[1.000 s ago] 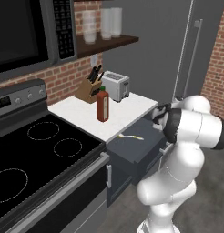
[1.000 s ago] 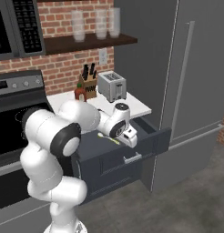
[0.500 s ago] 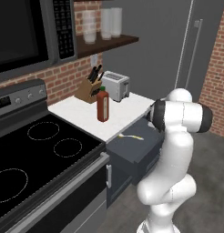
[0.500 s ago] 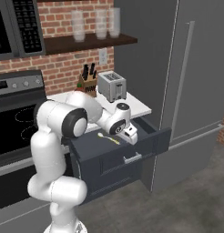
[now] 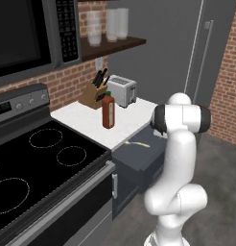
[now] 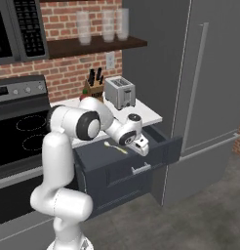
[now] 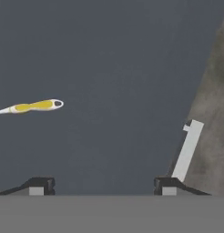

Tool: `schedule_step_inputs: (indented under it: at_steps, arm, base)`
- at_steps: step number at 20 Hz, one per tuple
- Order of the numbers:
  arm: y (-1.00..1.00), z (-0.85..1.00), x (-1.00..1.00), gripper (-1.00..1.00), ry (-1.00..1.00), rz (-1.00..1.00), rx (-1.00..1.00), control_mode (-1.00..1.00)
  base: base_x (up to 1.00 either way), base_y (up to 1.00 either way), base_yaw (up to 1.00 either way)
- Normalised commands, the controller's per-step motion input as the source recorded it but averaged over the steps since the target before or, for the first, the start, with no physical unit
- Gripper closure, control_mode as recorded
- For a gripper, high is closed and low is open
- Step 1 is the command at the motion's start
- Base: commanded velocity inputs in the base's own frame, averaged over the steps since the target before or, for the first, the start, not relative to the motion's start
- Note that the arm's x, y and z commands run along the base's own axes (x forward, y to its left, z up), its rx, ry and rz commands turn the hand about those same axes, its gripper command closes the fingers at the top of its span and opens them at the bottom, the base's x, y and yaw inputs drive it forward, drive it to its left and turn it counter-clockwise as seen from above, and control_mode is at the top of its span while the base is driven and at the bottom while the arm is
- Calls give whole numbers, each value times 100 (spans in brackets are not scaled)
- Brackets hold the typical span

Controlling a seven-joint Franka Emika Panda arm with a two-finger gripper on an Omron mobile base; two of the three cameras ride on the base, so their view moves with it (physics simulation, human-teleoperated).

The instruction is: Pick the dish brush from the drawer and place it on the counter.

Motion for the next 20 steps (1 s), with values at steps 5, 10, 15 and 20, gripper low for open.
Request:
schedule_step_inputs:
  at_steps: [5,10,15,20]
  arm:
    - [-30,-38,0,-100,3,0,0,-100]
    - [-27,-43,0,-100,5,0,0,-100]
    - [-54,-37,-20,-100,23,0,-9,-100]
    - [-95,-27,-66,-100,28,0,-6,-100]
  base:
    - [0,0,0]
    - [0,0,0]
    - [0,0,0]
    - [0,0,0]
